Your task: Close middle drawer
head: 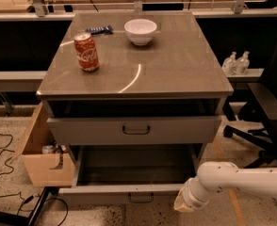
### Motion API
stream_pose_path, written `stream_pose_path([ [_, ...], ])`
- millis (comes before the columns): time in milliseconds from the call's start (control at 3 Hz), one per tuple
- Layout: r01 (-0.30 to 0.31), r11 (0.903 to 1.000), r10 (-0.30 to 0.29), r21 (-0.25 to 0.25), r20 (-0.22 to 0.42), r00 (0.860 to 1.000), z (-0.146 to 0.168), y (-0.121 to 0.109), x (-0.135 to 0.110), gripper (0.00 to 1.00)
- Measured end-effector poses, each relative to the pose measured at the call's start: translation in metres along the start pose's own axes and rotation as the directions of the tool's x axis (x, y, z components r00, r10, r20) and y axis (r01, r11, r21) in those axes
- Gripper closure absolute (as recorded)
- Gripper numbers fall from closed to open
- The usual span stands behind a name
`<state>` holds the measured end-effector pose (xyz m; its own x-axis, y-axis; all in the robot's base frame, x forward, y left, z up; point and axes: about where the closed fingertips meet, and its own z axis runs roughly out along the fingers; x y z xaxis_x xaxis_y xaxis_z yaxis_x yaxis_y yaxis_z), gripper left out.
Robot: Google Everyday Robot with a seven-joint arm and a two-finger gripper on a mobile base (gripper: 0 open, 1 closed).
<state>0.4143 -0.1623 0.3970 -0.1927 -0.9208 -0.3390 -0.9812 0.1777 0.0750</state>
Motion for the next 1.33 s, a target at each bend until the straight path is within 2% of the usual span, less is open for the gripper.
stream_pose_path([
  [667, 0.025, 0.9975, -0.029, 0.066, 0.058, 0.998, -0.018, -0.035, -0.005, 1.0],
  [1333, 0.049, 0.9935, -0.068, 0.102, 0.184, 0.981, -0.019, -0.084, -0.009, 1.0],
])
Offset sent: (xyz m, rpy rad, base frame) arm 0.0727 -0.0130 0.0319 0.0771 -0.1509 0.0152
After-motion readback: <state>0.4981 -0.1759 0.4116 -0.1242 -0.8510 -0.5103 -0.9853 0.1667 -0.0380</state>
